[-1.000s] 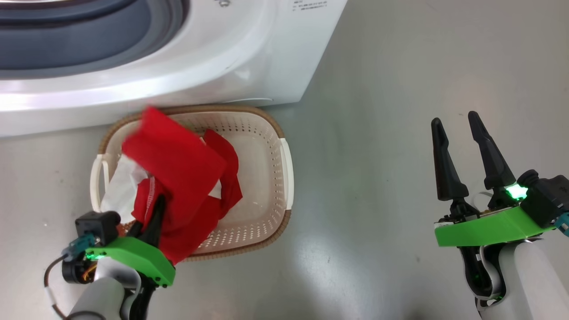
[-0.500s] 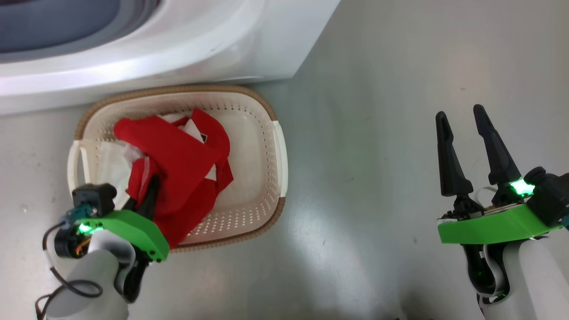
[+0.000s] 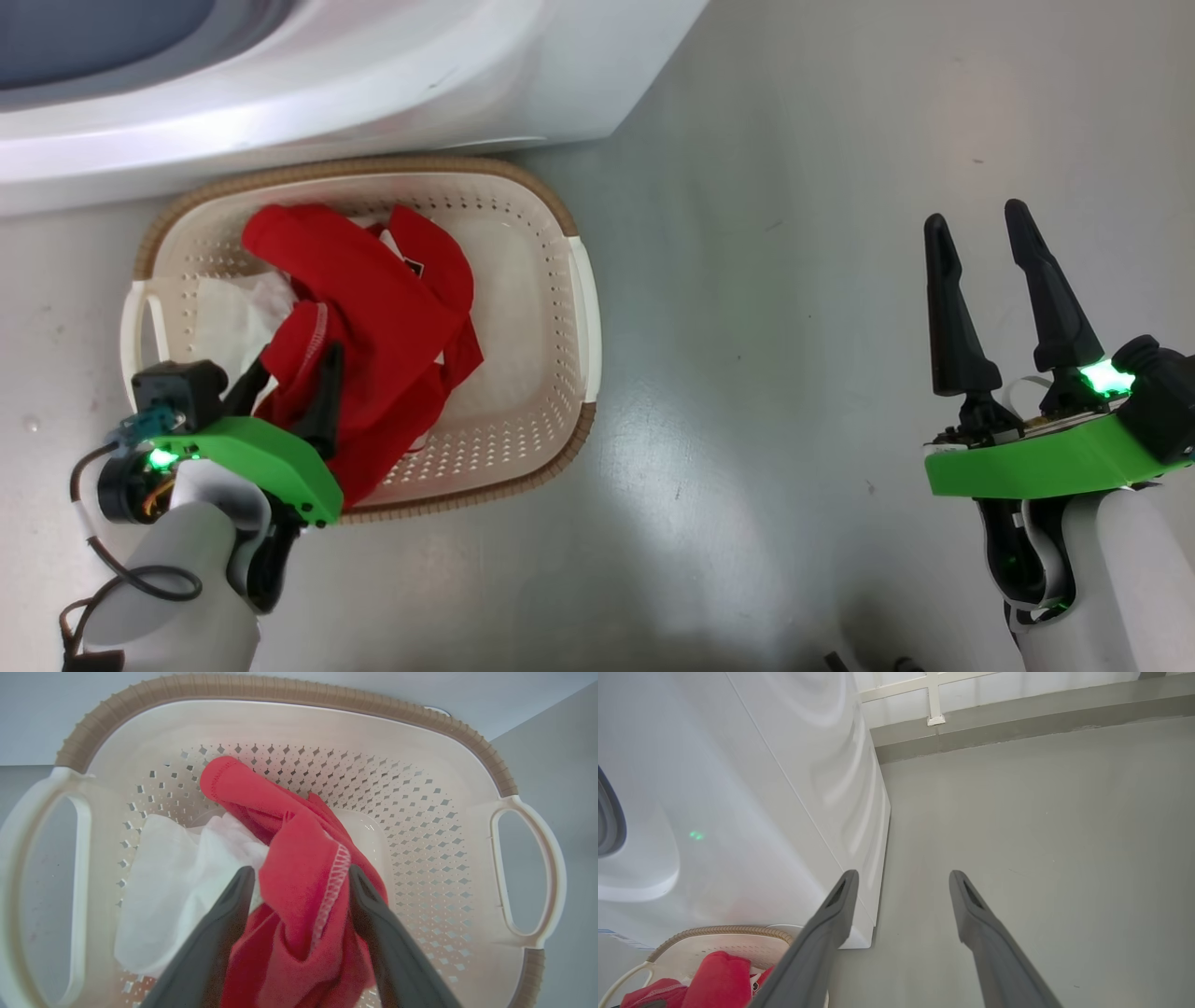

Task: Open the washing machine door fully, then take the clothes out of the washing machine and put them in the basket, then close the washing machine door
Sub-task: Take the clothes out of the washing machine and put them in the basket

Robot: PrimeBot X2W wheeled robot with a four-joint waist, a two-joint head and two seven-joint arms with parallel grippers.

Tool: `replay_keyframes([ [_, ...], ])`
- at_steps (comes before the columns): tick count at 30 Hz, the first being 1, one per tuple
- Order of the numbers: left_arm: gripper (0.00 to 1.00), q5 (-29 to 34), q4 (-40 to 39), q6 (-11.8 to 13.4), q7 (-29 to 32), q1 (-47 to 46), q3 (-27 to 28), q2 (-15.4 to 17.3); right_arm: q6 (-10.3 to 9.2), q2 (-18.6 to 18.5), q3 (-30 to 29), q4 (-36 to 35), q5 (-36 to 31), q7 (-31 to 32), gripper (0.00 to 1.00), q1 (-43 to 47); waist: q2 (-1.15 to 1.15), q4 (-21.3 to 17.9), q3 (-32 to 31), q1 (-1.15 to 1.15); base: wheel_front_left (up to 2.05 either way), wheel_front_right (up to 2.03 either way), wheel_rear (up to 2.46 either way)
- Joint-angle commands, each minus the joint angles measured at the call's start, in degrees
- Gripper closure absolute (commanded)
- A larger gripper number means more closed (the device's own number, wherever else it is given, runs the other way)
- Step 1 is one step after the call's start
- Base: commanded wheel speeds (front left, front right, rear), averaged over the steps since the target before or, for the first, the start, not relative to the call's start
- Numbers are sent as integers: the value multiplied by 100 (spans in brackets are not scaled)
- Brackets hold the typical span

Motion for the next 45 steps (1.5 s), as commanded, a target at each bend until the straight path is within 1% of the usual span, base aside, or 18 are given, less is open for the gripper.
replay_keyframes([
  [1,0,-36,-42,-32,-36,46,143,234,37,2,77,-104,-14,-36,0,38,0,25,-51,0,0,0,0],
  [7,0,9,-204,-32,-36,181,228,224,37,2,78,-36,-21,-36,0,68,0,76,-316,0,0,0,0],
  [21,0,443,-814,-32,-36,777,855,171,37,2,169,191,-31,-36,0,218,0,183,-1186,0,0,0,0],
  [27,0,754,-1300,-32,-36,1122,1276,96,37,2,178,280,-42,-36,0,365,0,256,-1595,0,0,0,0],
  [35,0,1167,-1975,-32,-36,1487,1698,-16,37,2,133,380,-79,-36,0,559,0,347,-2067,0,0,0,0],
  [45,0,1682,-3008,-32,-36,2128,2054,-131,37,2,115,478,-144,-36,0,936,0,393,-2689,0,0,0,0],
])
